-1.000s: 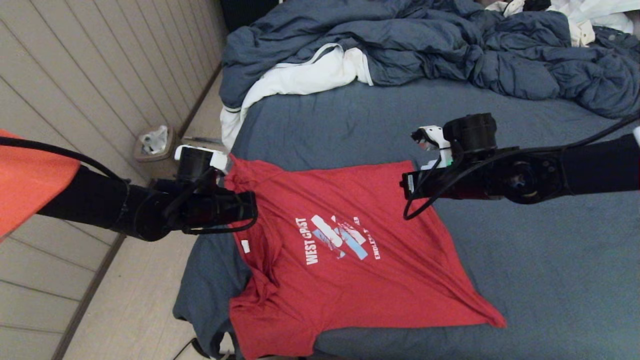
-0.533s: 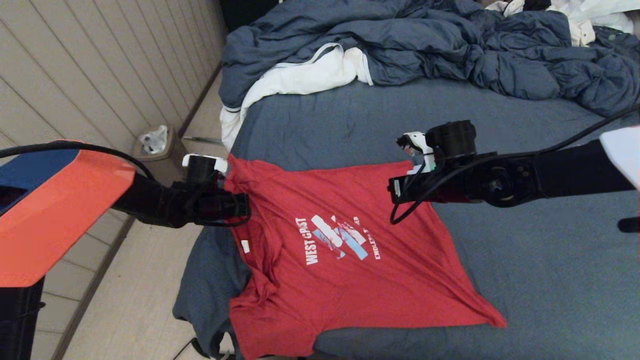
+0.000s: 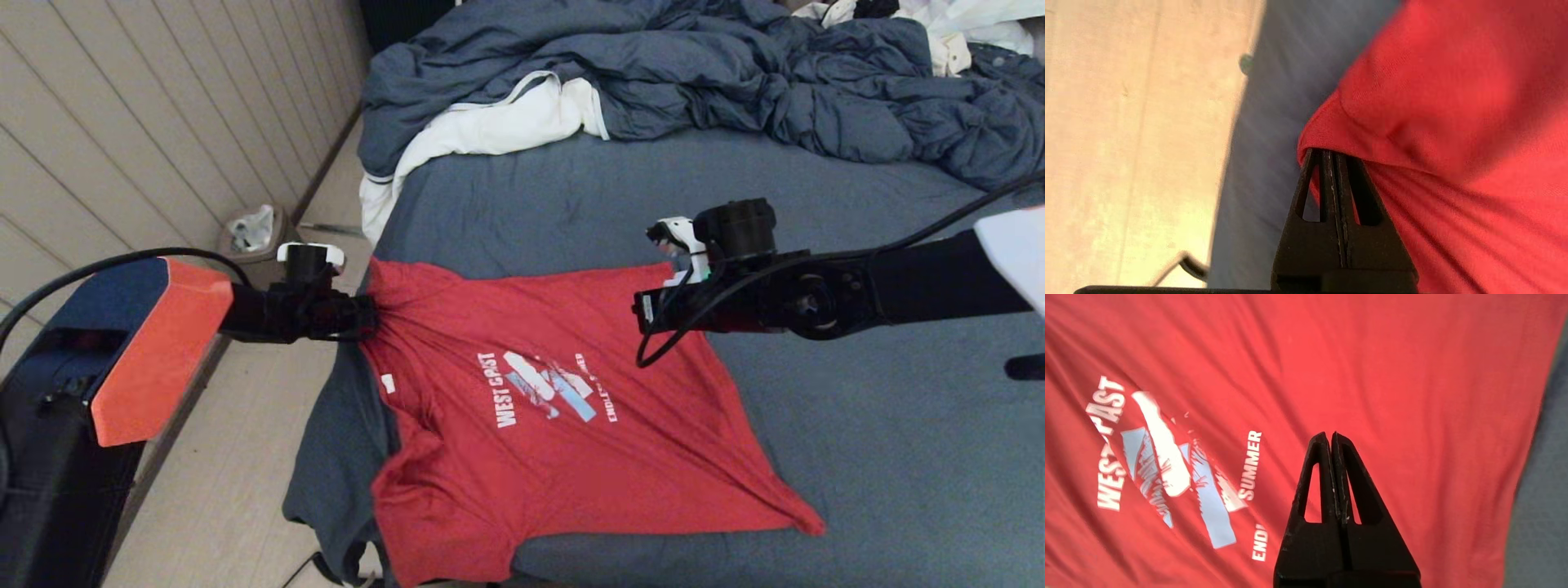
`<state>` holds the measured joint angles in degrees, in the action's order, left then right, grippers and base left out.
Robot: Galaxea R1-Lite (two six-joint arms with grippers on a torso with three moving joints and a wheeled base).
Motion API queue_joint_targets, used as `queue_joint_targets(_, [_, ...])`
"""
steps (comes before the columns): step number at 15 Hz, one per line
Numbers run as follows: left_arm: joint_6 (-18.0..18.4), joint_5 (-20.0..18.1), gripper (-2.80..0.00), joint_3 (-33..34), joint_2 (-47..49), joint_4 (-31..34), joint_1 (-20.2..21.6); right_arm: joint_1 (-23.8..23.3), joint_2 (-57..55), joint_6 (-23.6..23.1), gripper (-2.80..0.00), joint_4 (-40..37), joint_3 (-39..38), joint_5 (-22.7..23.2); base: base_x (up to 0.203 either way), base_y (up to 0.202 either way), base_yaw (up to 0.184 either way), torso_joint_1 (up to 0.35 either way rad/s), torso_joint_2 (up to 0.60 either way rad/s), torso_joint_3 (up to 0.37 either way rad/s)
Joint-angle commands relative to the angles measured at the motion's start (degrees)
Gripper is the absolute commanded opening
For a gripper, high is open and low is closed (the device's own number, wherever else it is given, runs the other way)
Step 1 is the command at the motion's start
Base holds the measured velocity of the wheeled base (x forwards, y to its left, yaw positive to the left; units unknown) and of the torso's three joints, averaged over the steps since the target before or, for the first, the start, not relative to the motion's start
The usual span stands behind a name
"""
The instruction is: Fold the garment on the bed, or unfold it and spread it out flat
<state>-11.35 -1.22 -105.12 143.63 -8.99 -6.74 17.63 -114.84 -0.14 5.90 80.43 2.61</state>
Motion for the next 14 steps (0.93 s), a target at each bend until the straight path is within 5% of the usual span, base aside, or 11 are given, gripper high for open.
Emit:
queue_joint_targets(1, [0.0, 0.63, -2.8, -3.37, 2.46, -0.54, 1.24, 0.1, -0.28, -0.03, -2.8, 0.08, -0.08, 0.03, 0.0, 0.0, 0.0, 0.0, 0.0, 0.0])
queue_joint_targets(9, [-0.45, 1.22, -2.8, -3.25, -7.87, -2.96, 3.72, 0.92, -0.48, -0.12, -2.8, 0.08, -0.28, -0.15, 0.0, 0.0, 0.0, 0.0, 0.0, 0.0])
queue_joint_targets(14, [-6.09, 1.11, -2.8, -2.07, -13.27, 6.56, 1.78, 0.21, 0.79, 0.14, -2.8, -0.09, 0.84, -0.18, 0.0, 0.0, 0.0, 0.0, 0.0, 0.0])
